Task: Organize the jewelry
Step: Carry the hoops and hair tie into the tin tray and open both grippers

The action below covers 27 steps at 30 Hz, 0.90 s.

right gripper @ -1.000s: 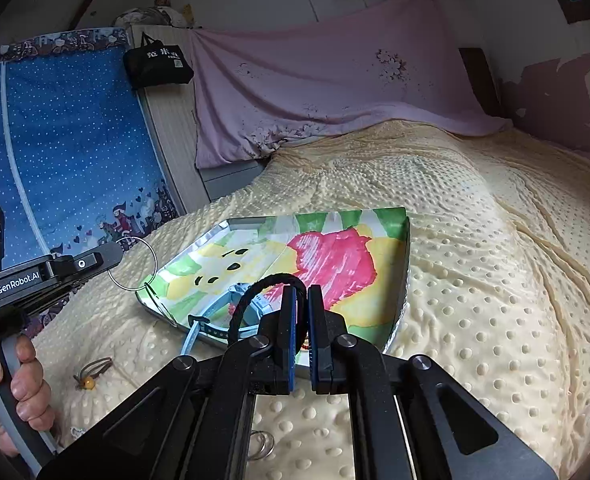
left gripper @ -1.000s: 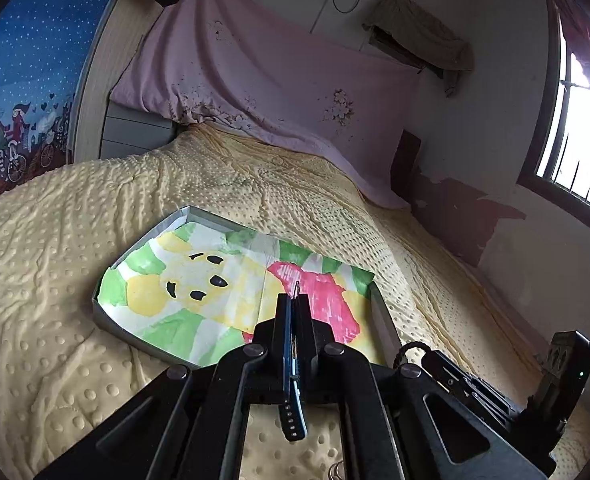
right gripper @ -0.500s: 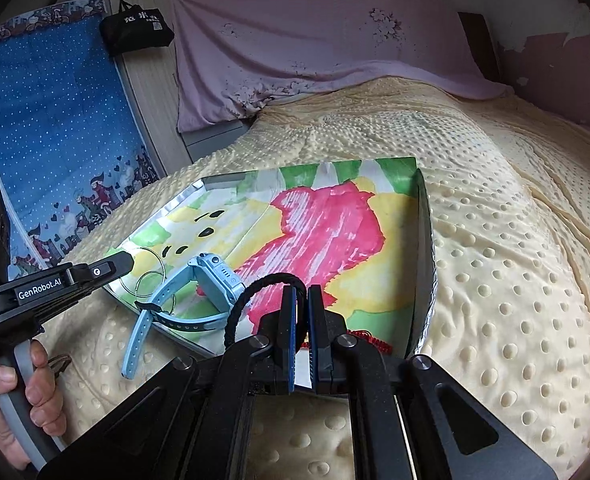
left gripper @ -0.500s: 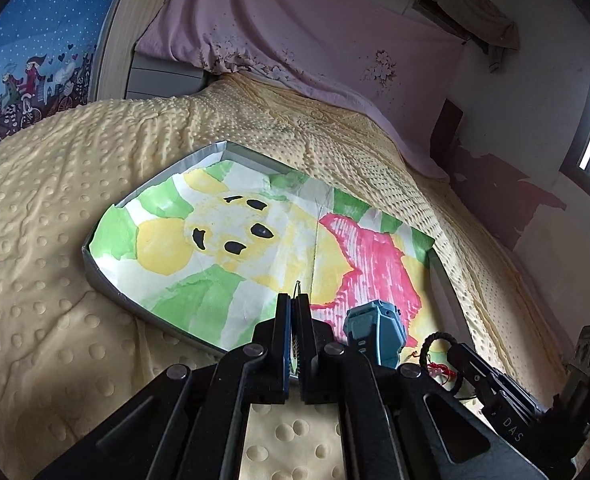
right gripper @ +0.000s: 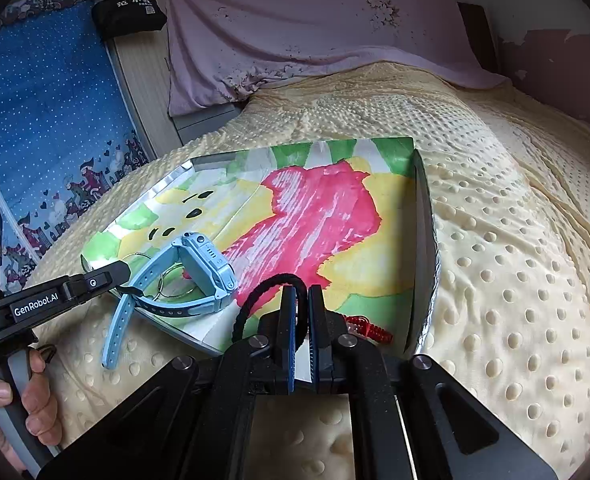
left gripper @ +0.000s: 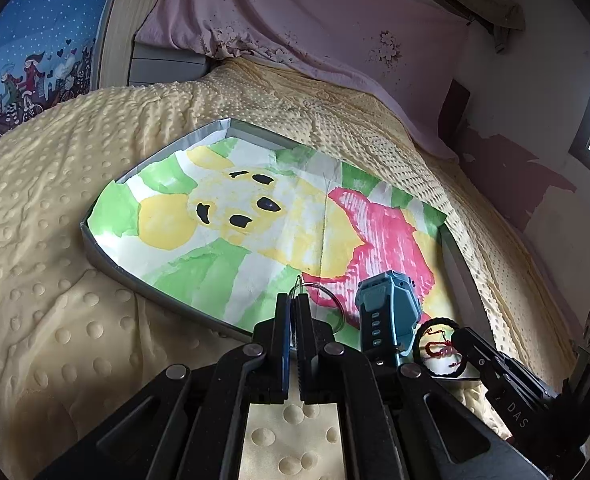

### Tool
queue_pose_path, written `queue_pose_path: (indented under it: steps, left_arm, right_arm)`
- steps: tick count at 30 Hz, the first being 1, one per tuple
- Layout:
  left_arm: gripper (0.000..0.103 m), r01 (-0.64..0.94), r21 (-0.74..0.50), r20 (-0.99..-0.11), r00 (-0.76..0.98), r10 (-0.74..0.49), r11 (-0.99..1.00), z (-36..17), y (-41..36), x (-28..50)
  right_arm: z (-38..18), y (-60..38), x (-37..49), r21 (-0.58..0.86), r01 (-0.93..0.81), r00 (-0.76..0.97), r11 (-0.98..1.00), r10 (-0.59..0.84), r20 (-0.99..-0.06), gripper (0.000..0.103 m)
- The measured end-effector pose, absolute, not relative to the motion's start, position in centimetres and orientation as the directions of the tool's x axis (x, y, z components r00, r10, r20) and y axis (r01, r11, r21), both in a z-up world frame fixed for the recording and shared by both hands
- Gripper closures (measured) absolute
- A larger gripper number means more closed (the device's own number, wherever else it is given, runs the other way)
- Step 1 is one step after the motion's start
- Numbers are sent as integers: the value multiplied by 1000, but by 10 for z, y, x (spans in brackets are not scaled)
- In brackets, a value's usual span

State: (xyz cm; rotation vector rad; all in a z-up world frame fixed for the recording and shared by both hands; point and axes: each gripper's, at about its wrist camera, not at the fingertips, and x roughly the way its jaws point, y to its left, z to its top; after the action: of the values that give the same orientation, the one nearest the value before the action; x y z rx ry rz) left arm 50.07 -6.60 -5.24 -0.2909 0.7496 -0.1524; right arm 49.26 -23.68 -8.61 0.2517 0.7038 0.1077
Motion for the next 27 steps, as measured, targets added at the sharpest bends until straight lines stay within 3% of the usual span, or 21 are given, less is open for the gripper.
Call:
queue_pose_path:
  steps: [8, 12, 18, 22, 25, 27]
  left_arm:
    - [100, 24, -307, -654, 721, -229, 951, -49, -67, 497]
    - [100, 19, -292, -660, 720, -216, 956, -47, -68, 495]
    - [99, 22, -306, -658, 717, -228, 952, -46, -68, 494]
    - [95, 20, -319, -655, 718, -236, 947, -45, -68, 491]
    - [83, 19, -313, -646, 729, -228, 950, -42, -69, 487]
    - [61, 9, -307, -638, 740, -212, 952, -40, -69, 481]
  right_arm:
    - [-83, -240, 486, 264, -1, 767, 965, 170, -619, 95]
    - [-81, -243, 483, 262, 7, 773, 965, 161, -614, 74]
    - [-77, -245, 476, 251, 12, 786, 968, 146, -601, 73]
    - [-72, -248, 468, 249, 14, 803, 968, 137, -580, 61]
    - [-68, -252, 462, 245, 19, 815, 969, 128, -566, 54]
    - [-66, -255, 460, 254, 19, 819, 967, 130, -559, 46]
